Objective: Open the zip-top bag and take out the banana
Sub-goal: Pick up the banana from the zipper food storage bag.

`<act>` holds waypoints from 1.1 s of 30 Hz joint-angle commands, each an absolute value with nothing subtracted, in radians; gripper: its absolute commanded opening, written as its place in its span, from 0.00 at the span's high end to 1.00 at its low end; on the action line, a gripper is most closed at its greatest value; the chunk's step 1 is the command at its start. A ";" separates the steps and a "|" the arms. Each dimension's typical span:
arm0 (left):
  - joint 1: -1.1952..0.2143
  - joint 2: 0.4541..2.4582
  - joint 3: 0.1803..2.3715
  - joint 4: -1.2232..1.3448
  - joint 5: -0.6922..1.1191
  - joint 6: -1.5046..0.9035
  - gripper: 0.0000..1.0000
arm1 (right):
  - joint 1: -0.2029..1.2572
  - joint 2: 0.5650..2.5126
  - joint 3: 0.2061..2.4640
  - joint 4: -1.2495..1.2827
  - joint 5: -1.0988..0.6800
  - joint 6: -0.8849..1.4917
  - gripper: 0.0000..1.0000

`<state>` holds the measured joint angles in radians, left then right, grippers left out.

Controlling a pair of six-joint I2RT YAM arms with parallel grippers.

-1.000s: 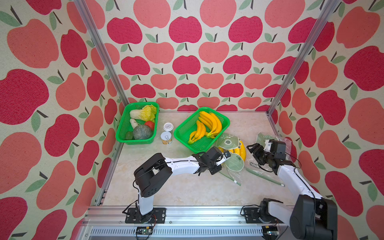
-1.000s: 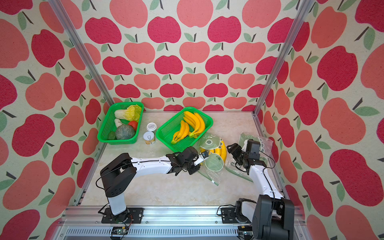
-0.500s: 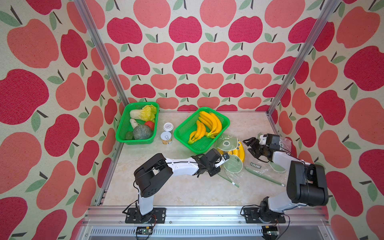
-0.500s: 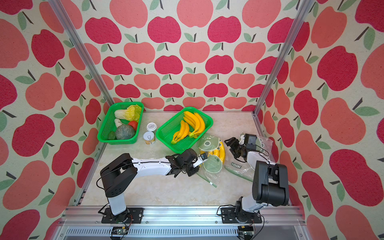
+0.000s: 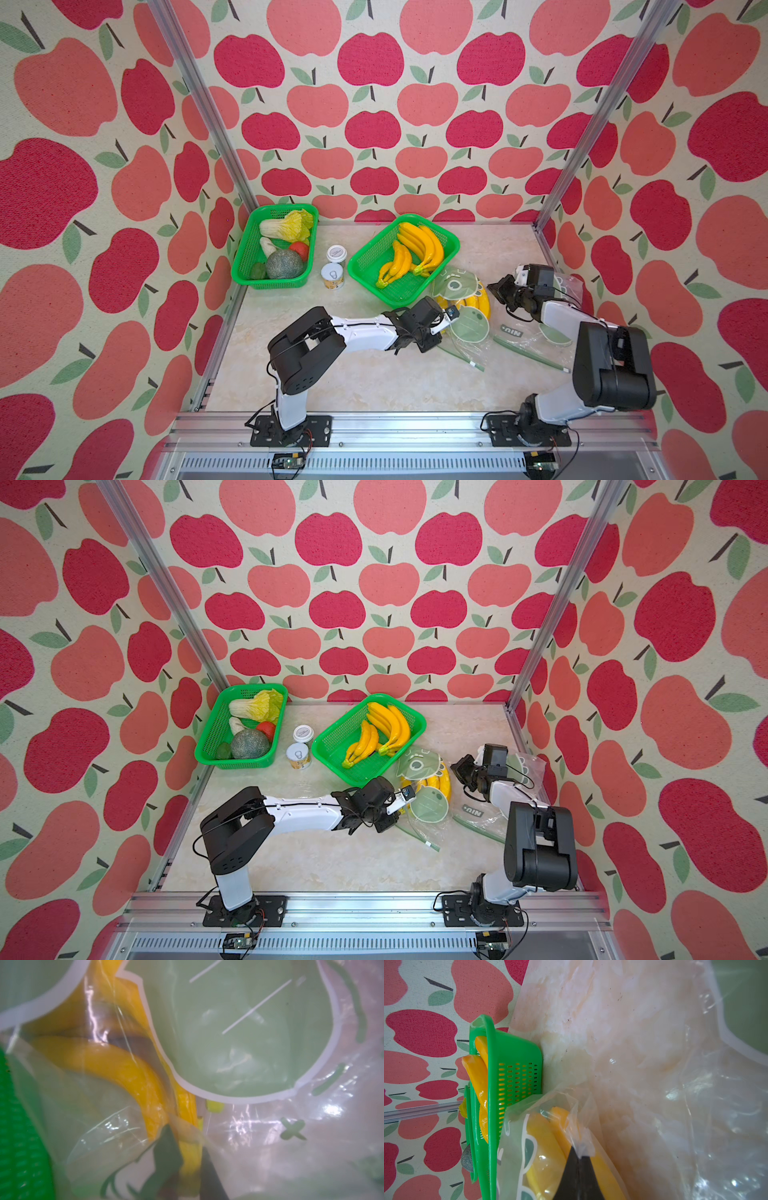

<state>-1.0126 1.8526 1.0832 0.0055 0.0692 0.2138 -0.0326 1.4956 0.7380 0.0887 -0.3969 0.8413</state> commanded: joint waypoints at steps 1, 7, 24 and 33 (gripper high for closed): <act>-1.013 1.809 1.099 -0.007 0.090 0.184 0.92 | -0.033 1.409 0.758 0.054 -0.286 0.785 1.00; -1.025 1.763 1.113 -0.053 0.098 0.168 0.93 | -0.014 1.290 0.771 -0.023 -0.120 0.686 1.00; -1.050 1.730 1.109 -0.134 0.114 0.121 0.94 | 0.152 1.202 0.751 -0.002 0.024 0.553 1.00; -1.046 1.793 1.204 -0.163 0.161 0.126 0.95 | 0.199 1.153 0.677 -0.038 0.177 0.554 1.00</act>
